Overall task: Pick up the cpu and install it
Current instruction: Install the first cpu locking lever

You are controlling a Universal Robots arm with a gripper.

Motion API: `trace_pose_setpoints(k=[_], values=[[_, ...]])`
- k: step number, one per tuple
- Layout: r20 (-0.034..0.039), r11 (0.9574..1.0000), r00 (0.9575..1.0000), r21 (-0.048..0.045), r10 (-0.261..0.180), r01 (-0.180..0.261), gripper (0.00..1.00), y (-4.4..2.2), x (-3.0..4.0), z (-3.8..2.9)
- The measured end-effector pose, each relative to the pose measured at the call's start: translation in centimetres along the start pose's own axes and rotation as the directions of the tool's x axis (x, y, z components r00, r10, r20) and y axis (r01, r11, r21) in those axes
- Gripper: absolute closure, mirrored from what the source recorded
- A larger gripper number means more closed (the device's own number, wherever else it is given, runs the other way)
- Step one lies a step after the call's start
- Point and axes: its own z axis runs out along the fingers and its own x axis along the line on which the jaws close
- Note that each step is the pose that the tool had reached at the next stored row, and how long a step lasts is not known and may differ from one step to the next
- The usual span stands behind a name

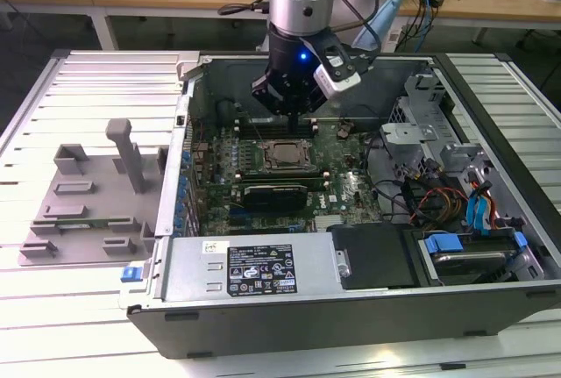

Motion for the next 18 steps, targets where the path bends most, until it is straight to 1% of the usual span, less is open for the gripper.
trace_pose_setpoints(k=[2, 5, 7, 8, 10, 12, 14, 15, 17, 18], values=[[-0.0001, 1.0, 1.0, 0.0001, 0.0, 0.0, 0.89, 0.0, 0.08, -0.01], [-0.0001, 1.0, 1.0, 0.0, 0.0, 0.0, 0.89, 0.04, 0.68, -0.02], [-0.0001, 1.0, 1.0, 0.0, 0.0, 0.0, 0.89, 0.08, 1.3, -0.03], [0.0, 1.0, 1.0, 0.0, 0.0, 0.0, 0.89, 0.12, 1.98, -0.05], [0.0, 1.0, 1.0, 0.0, 0.0, 0.0, 0.89, 0.23, 3.65, -0.09], [-0.0001, 1.0, 1.0, 0.0001, 0.0, 0.0, 0.89, 0.31, 5.09, -0.12], [0.0, 1.0, 1.0, 0.0, 0.0, 0.0, 0.89, 0.35, 5.63, -0.13], [0.0, 1.0, 1.0, 0.0, 0.0, 0.0, 0.89, 0.37, 6.02, -0.13], [-0.0001, 1.0, 1.0, 0.0, 0.0, 0.0, 0.89, 0.39, 6.35, -0.14], [-0.0001, 1.0, 1.0, 0.0, 0.0, 0.0, 0.89, 0.41, 6.67, -0.14]])
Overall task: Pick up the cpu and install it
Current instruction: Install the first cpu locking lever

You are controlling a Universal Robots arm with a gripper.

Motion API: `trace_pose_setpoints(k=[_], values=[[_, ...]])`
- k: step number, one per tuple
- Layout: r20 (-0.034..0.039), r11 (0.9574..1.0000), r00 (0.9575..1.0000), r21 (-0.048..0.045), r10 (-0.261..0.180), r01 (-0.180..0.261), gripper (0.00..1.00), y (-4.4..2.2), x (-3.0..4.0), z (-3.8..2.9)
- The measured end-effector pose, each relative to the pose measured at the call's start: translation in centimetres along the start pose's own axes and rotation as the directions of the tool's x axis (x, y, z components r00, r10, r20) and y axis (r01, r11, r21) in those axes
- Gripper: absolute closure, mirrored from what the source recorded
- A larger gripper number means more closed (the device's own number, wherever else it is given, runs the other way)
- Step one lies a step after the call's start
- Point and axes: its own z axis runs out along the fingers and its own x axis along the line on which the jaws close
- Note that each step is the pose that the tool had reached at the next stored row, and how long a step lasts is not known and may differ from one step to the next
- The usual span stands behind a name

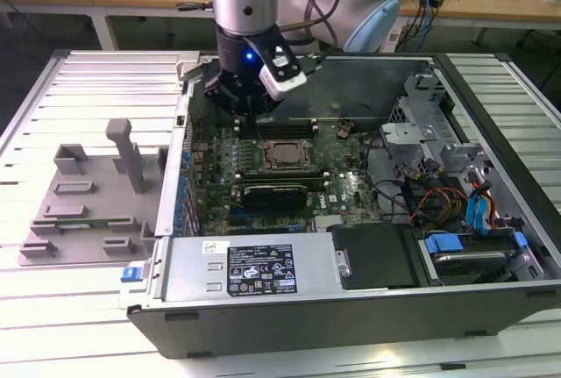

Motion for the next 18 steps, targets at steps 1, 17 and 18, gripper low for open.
trace_pose_setpoints(k=[1, 17, 18], values=[[0.0, 1.0, 1.0, 0.0, 0.0, 0.0, 0.89, 0.01, 0.18, 0.0], [0.0117, 0.984, 0.9999, -0.1779, -0.004, 0.006, 0.89, 0.11, 1.74, 0.69], [0.0118, 0.9833, 0.9999, -0.1818, -0.004, 0.007, 0.89, 0.1, 1.74, 0.8]])
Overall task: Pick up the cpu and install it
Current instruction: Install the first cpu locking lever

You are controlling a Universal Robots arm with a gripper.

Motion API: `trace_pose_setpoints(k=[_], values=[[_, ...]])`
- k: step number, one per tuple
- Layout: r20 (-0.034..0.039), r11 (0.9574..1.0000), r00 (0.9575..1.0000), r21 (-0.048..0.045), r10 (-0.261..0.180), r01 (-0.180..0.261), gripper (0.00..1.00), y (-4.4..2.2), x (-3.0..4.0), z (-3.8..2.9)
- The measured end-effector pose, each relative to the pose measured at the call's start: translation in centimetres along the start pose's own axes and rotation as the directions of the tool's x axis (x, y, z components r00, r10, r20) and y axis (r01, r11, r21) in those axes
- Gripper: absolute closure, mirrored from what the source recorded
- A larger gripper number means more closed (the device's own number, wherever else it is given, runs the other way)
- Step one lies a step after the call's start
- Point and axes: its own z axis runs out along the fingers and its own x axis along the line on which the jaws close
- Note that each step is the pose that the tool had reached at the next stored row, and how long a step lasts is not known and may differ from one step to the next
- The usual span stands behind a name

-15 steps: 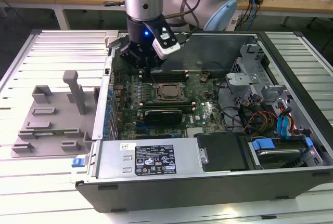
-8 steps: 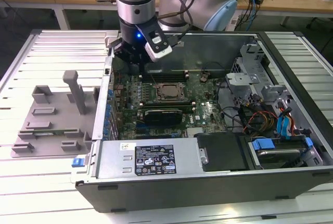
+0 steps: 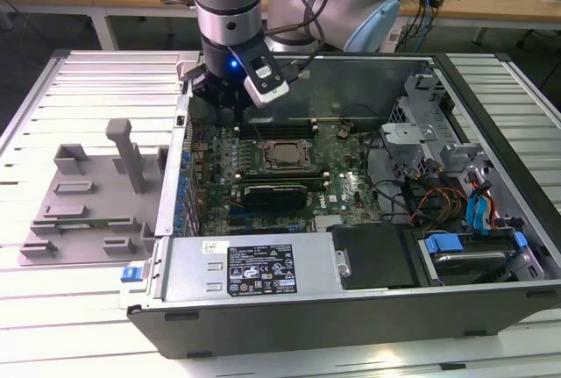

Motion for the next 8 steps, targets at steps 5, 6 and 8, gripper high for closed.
trace_pose_setpoints(k=[5, 6, 8], values=[[0.004, 0.9985, 1.0, -0.0554, 0.001, -0.001, 0.89, -0.07, 0.02, 0.38], [0.0048, 0.9978, 1.0, -0.0657, 0.002, -0.001, 0.89, -0.09, 0.02, 0.52], [0.0053, 0.9971, 1.0, -0.0756, 0.002, -0.002, 0.89, -0.18, 0.02, 0.96]])
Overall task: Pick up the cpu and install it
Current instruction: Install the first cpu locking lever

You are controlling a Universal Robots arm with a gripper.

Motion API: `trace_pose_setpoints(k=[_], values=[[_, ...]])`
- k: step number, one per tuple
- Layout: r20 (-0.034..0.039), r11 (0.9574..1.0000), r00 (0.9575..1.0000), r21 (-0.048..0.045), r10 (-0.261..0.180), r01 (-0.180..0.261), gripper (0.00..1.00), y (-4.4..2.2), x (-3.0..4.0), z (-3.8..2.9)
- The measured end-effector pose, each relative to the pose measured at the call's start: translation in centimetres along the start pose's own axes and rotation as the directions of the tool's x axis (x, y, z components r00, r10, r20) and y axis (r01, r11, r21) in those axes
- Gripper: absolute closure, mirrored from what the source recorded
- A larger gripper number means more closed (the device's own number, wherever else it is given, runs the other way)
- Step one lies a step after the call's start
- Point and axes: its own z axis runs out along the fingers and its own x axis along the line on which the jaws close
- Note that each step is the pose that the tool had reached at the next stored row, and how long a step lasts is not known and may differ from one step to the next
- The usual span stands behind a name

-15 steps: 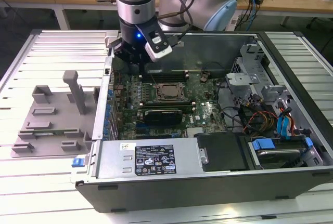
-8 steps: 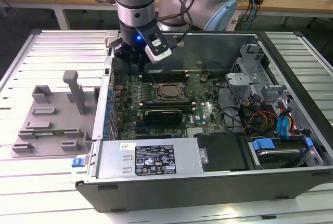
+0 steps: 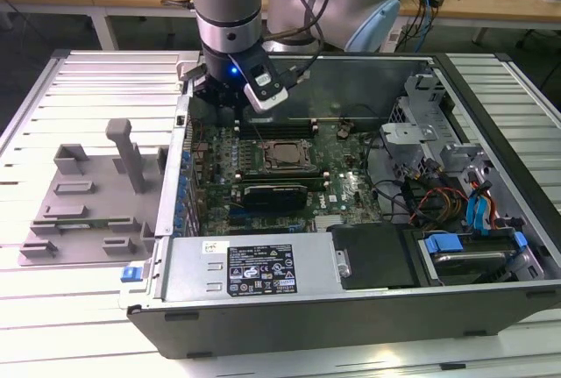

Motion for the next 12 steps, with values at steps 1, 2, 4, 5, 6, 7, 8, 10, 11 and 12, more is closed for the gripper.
trace_pose_setpoints(k=[1, 2, 4, 5, 6, 7, 8, 10, 11, 12], values=[[0.0001, 1.0, 1.0, -0.002, 0.0, 0.0, 0.89, -0.04, -0.15, 0.13], [0.0001, 1.0, 1.0, -0.0026, 0.0, 0.0, 0.89, -0.06, -0.31, 0.16], [0.0002, 1.0, 1.0, -0.0034, 0.0, 0.0, 0.89, -0.11, -0.76, 0.21], [0.0002, 1.0, 1.0, -0.0035, 0.0, 0.0, 0.89, -0.12, -0.97, 0.22], [0.0002, 1.0, 1.0, -0.0035, 0.0, 0.0, 0.89, -0.15, -1.25, 0.24], [0.0001, 1.0, 1.0, -0.0034, 0.0, 0.0, 0.89, -0.17, -1.56, 0.25], [0.0002, 1.0, 1.0, -0.0034, 0.0, 0.0, 0.89, -0.19, -1.8, 0.26], [0.0002, 1.0, 1.0, -0.0035, 0.0, 0.0, 0.89, -0.28, -3.02, 0.31], [0.0002, 1.0, 1.0, -0.0036, 0.0, 0.0, 0.89, -0.31, -3.39, 0.33], [0.0002, 1.0, 1.0, -0.0036, 0.0, 0.0, 0.89, -0.33, -3.72, 0.34]])
